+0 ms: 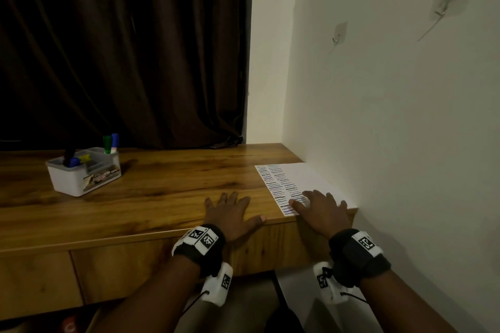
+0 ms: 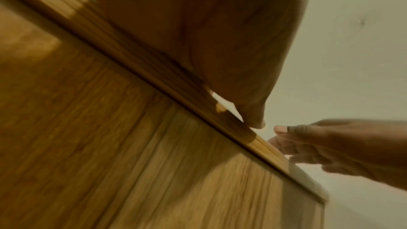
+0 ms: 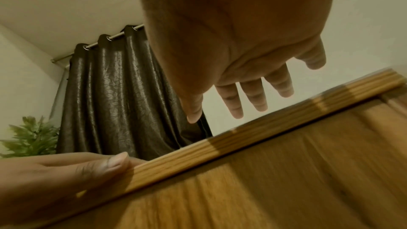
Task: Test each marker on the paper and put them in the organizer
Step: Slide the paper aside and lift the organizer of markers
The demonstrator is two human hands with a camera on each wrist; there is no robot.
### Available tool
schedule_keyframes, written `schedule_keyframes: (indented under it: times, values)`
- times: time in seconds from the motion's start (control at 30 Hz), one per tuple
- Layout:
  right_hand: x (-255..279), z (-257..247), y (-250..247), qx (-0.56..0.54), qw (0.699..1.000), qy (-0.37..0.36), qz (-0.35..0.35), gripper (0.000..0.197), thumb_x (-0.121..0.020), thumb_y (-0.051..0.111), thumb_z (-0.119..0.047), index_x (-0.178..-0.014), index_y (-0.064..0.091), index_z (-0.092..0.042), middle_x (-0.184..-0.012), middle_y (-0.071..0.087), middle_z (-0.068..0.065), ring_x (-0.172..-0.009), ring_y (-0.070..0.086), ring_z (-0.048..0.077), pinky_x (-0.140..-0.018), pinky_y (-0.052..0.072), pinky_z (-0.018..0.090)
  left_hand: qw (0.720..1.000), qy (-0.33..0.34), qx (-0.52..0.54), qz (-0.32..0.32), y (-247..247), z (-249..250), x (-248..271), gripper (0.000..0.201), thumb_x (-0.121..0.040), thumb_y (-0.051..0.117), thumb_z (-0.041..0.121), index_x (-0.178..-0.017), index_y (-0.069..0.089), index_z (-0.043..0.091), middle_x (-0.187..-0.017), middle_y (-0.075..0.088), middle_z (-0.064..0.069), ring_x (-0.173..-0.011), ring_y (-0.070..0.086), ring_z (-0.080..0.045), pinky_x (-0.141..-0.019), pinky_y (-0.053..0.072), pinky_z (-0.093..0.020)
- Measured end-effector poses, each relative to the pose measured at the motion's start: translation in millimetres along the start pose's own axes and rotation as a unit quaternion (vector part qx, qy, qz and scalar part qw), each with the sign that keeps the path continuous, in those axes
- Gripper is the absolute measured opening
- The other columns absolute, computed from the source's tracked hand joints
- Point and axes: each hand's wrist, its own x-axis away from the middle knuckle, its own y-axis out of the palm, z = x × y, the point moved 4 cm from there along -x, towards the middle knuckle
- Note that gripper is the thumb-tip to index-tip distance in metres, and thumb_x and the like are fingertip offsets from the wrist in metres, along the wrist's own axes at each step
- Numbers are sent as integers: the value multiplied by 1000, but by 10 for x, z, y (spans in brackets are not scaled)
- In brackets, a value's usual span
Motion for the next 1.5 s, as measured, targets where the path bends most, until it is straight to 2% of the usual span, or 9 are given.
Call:
schedule_keyframes:
  times: [0.2,0.4,0.57,0.67,0.83,1.1,1.27,1.4,1.5]
  values:
    - [82,-692,-135,-165,979,-109,-49,51,-91,65,-58,-128,67,-24,-138,65,2,-126,60,22,-109,45,43,948,48,313,-27,-282,-290,371,44,-91,57,61,-118,69,28,-127,67,7,-119,60,-14,-113,38,-50]
    - [120,-1798,-301,-292,902,-224,-226,35,-96,67,-42,-119,73,-17,-118,75,0,-104,68,10,-77,49,21,921,-12,387,40,-766,-1151,1070,23,-95,66,37,-110,75,22,-102,75,9,-91,68,0,-86,51,-27]
    - [-204,-2639,-368,-273,883,-271,-267,43,-98,65,-44,-126,68,-11,-122,74,6,-94,68,5,-64,47,13,903,-158,370,149,-1200,-2316,1526,82,-58,68,86,-122,67,35,-124,66,12,-115,61,-10,-87,51,-30]
    - [-528,-3084,-288,-261,879,-285,-279,51,-99,58,-50,-131,63,-10,-124,71,6,-86,63,0,-56,41,13,876,-248,387,147,-1322,-2855,1601,104,-50,74,84,-139,51,33,-137,58,-1,-119,58,-19,-84,53,-34]
    - [-1222,-3822,304,-246,854,-246,-387,46,-105,42,-50,-131,62,-18,-122,68,7,-108,67,24,-87,51,37,848,-340,399,77,-1300,-3524,1370,134,-39,86,76,-152,32,28,-145,50,-4,-125,55,-27,-106,47,-47]
    - [-1977,-4834,1161,-349,769,-154,-513,49,-106,41,-49,-144,53,-20,-138,63,9,-120,64,29,-110,43,46,805,-329,485,89,-1257,-3812,916,85,-82,78,10,-141,26,42,-104,70,17,-92,67,2,-66,56,-19]
    - [-1944,-5078,1283,-381,740,-112,-543,46,-107,46,-39,-149,47,-20,-144,60,11,-126,61,32,-103,44,47,767,-296,546,161,-1216,-3741,831,69,-84,77,5,-142,45,25,-127,70,-7,-118,66,-25,-96,55,-47]
    - [-1754,-5043,1115,-358,754,-71,-547,61,-103,57,-37,-157,36,-17,-145,60,10,-127,60,27,-102,45,47,726,-334,568,195,-1283,-3601,877,57,-85,73,-5,-132,53,19,-116,75,6,-106,70,-11,-83,56,-26]
    - [-1532,-4935,941,-369,746,-60,-551,26,-106,54,-22,-132,58,-20,-125,69,8,-105,67,20,-90,49,36,683,-365,604,190,-1342,-3495,1011,67,-73,88,15,-129,53,24,-112,75,-2,-104,69,-20,-79,56,-25]
